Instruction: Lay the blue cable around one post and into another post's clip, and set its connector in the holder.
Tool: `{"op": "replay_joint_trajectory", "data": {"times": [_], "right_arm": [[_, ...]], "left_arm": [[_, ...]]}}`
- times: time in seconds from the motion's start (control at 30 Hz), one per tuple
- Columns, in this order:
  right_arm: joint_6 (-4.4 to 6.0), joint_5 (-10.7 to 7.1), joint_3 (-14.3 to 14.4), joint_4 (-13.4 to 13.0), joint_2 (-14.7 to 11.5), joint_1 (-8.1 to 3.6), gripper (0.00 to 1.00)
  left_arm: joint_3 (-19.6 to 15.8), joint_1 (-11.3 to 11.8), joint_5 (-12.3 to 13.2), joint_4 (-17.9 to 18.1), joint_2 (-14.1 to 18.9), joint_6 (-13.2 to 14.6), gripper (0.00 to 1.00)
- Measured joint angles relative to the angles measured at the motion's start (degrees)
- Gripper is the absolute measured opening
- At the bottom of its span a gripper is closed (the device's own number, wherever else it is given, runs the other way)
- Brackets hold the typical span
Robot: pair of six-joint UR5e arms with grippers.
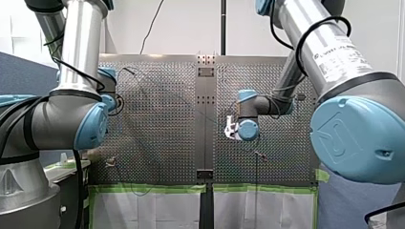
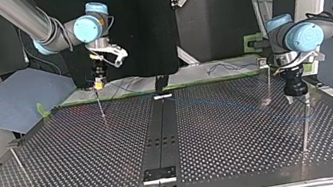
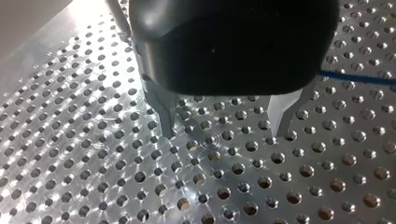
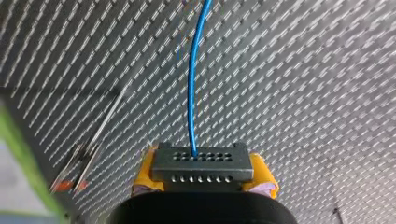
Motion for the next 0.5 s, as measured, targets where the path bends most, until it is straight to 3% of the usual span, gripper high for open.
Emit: {"op": "replay_joint_trajectory", "data": {"times": [0.3,0.5], "right_arm": [[1.03,-3.34,4.48,-1.47,0.0,-4.55,0.0],[1.4,-6.44,5.43,-3.5,0.0,-7.67,0.0]], "left_arm": [[-0.01,-0.36,0.2,-0.08,0.0,0.06,1.0],[0.01,-0.57,0.25,-0.15,0.0,0.09,1.0]]}}
